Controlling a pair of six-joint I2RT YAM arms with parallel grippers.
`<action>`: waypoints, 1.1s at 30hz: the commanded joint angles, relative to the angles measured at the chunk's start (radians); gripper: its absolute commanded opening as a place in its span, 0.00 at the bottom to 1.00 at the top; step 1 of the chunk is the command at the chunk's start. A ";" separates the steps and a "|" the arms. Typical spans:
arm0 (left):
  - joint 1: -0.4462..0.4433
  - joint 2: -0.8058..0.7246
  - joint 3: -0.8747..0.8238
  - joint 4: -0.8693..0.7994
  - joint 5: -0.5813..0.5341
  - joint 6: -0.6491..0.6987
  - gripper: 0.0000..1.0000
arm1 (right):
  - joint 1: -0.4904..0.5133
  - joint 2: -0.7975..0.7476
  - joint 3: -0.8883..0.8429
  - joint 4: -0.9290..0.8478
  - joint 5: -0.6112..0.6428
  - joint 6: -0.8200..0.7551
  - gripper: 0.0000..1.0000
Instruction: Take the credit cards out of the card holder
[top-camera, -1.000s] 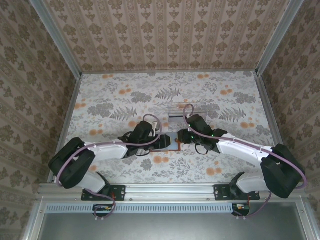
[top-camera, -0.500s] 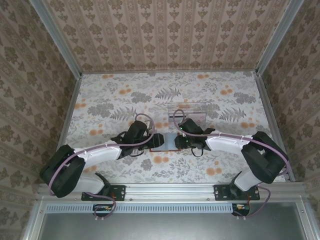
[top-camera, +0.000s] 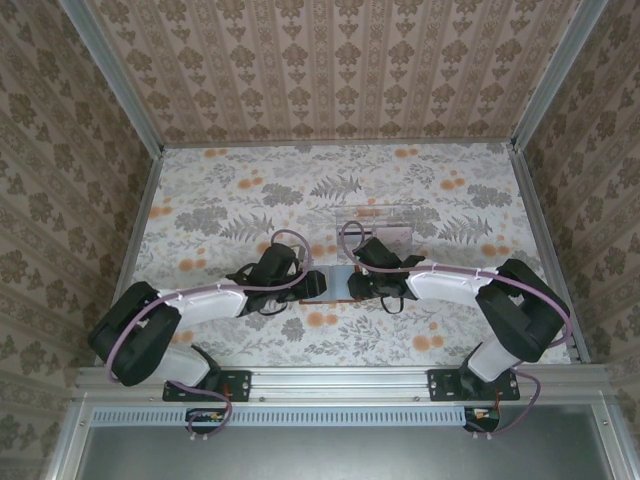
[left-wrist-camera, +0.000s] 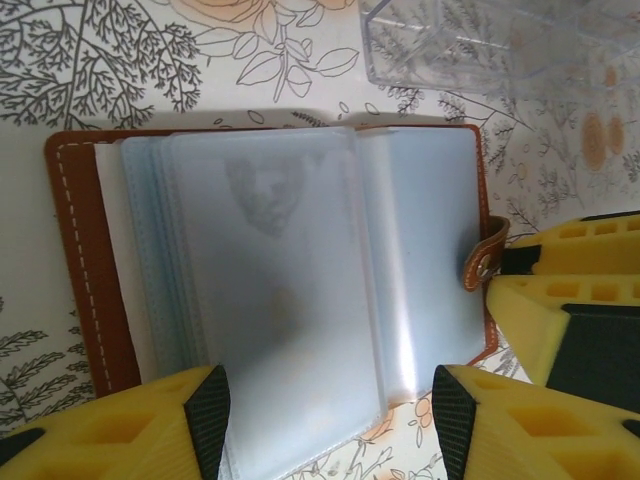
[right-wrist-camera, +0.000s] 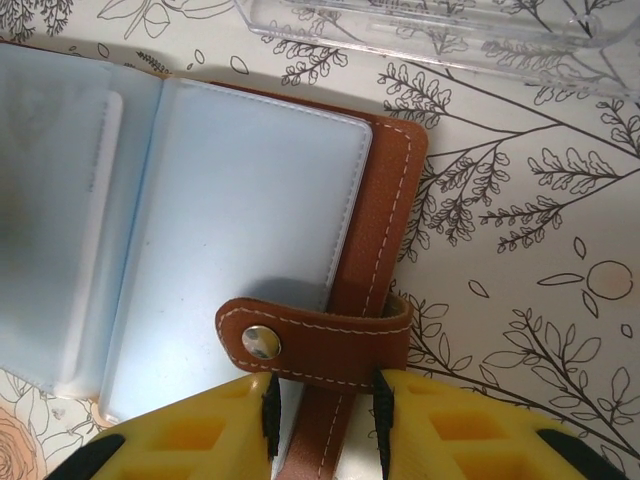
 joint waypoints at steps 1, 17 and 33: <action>0.007 0.009 -0.004 -0.019 -0.018 0.007 0.59 | 0.008 0.010 0.021 -0.038 0.019 -0.010 0.34; 0.007 0.038 -0.002 -0.034 -0.036 -0.006 0.58 | 0.012 0.015 0.020 -0.037 0.019 -0.008 0.34; -0.017 0.120 0.014 0.081 0.061 -0.026 0.58 | 0.015 0.021 0.022 -0.038 0.019 -0.006 0.34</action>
